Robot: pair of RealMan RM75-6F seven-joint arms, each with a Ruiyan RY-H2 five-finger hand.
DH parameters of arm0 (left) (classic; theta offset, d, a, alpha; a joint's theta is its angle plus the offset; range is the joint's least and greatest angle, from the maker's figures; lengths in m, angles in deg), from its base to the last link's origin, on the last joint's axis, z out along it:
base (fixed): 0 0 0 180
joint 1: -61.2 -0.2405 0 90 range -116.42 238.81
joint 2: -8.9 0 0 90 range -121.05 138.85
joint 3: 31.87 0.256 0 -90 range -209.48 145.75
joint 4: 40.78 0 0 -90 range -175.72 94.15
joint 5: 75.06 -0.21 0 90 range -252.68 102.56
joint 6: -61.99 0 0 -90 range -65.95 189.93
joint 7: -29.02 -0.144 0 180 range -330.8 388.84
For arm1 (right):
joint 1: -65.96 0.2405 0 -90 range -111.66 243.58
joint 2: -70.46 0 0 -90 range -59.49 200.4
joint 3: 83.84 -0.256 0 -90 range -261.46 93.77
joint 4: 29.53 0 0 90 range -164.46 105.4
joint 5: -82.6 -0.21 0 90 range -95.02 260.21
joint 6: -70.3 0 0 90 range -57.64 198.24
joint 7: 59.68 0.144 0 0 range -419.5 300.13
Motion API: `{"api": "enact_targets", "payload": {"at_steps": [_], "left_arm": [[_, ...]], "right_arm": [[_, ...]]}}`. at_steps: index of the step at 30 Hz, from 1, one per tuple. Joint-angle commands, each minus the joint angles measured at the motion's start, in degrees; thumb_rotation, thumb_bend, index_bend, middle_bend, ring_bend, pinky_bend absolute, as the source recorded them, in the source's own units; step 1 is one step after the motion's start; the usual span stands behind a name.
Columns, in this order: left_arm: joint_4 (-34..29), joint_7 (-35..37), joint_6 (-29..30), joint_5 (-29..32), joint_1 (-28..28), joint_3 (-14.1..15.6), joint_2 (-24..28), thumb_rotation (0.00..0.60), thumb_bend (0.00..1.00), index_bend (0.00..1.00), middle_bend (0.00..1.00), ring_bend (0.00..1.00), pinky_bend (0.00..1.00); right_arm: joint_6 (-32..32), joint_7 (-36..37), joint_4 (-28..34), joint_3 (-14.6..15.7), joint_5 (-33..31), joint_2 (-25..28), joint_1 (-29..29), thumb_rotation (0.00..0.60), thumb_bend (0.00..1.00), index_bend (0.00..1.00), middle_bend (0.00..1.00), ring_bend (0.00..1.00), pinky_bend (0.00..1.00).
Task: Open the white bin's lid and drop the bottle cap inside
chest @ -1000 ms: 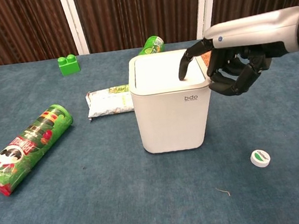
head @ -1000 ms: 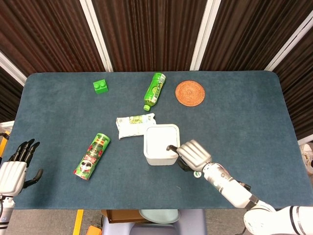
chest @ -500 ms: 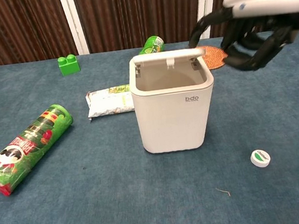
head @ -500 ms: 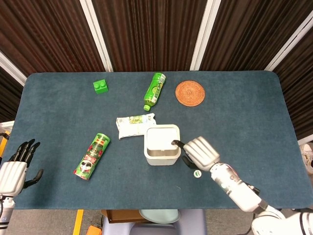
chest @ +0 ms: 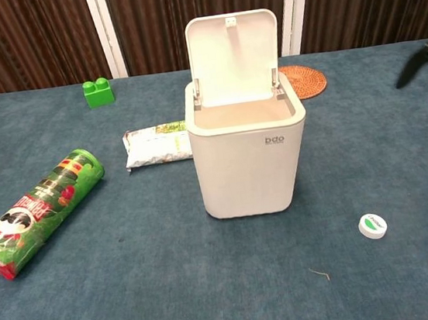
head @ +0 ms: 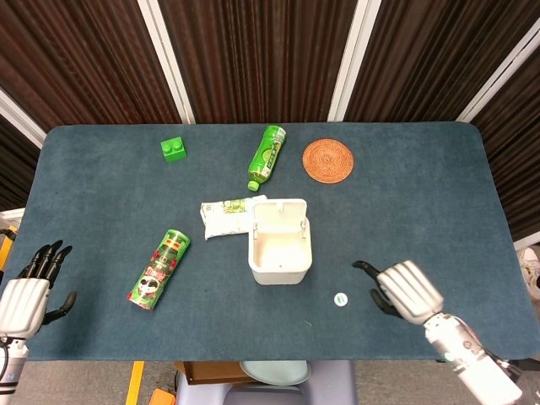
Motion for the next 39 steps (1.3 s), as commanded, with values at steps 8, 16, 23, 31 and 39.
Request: {"api": "enact_targets", "payload": {"at_steps": [8, 16, 23, 31, 39], "left_arm": [[-0.1, 0.0, -0.2, 0.3, 0.0, -0.1, 0.1, 0.6, 0.37, 0.09, 0.02, 0.03, 0.31], [0.0, 0.9, 0.3, 0.5, -0.2, -0.4, 0.3, 0.6, 0.37, 0.09, 0.02, 0.03, 0.31], [0.1, 1.4, 0.3, 0.9, -0.3, -0.6, 0.4, 0.6, 0.37, 0.09, 0.03, 0.03, 0.31], [0.2, 1.9, 0.3, 0.9, -0.3, -0.7, 0.5, 0.6, 0.37, 0.1, 0.03, 0.03, 0.31], [0.2, 2.4, 0.1, 1.2, -0.3, -0.8, 0.7, 0.6, 0.37, 0.11, 0.03, 0.03, 0.32]], "right_arm": [[-0.7, 4.9, -9.6, 1.5, 2.2, -4.1, -3.1, 0.6, 0.34, 0.4, 0.88, 0.91, 0.86], [-8.2, 2.7, -15.8, -0.3, -2.8, -10.5, -1.0, 0.6, 0.28, 0.42, 0.89, 0.92, 0.87], [-11.9, 3.4, -20.1, -1.6, -4.5, -14.7, 0.6, 0.6, 0.28, 0.48, 0.9, 0.94, 0.88], [-14.5, 4.6, -23.8, -2.1, -4.4, -18.4, 1.9, 0.6, 0.28, 0.5, 0.9, 0.94, 0.89], [-15.5, 5.9, -26.2, -2.6, -4.4, -21.0, 2.7, 0.6, 0.28, 0.51, 0.9, 0.94, 0.89]]}}
